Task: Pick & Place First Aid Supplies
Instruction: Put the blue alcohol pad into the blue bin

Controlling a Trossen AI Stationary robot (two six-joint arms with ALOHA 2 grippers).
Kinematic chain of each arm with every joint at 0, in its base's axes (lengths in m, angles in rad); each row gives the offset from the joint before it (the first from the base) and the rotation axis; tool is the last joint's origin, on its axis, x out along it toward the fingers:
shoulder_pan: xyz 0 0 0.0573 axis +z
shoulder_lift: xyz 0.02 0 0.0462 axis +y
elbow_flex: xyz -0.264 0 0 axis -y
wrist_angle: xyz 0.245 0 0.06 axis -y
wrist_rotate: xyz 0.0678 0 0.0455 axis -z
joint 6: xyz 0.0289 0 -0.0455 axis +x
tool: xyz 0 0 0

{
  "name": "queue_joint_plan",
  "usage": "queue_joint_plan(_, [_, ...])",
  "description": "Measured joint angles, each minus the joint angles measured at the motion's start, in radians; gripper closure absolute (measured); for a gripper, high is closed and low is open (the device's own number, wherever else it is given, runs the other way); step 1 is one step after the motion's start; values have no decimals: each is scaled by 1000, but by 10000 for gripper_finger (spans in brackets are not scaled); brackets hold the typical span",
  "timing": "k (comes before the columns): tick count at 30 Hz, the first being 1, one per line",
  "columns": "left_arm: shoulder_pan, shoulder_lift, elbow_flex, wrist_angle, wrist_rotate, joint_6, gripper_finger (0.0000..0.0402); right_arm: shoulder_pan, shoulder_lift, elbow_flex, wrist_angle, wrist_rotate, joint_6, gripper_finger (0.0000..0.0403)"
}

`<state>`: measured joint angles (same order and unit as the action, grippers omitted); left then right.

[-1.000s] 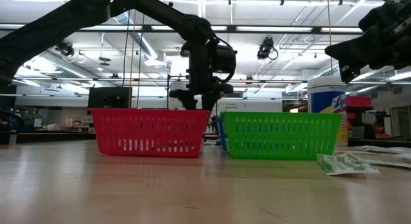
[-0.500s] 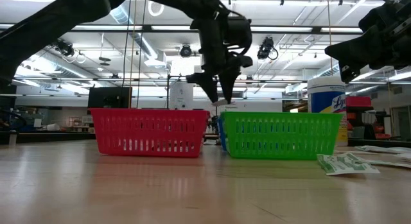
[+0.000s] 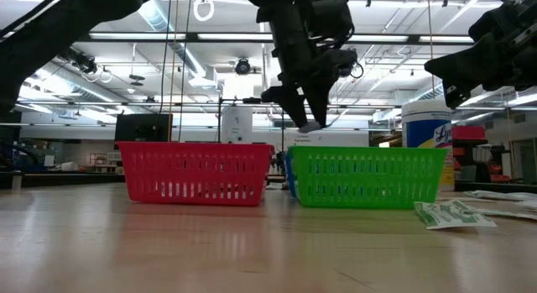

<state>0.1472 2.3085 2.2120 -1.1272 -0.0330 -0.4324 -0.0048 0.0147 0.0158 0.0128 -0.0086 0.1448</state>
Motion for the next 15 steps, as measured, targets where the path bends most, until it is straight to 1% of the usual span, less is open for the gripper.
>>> queue_joint_plan(6, [-22, 0, 0, 45, 0, 57, 204, 0, 0, 0, 0, 0, 0, 385])
queue_joint_plan(15, [-23, 0, 0, 57, 0, 62, 204, 0, 0, 0, 0, 0, 0, 385])
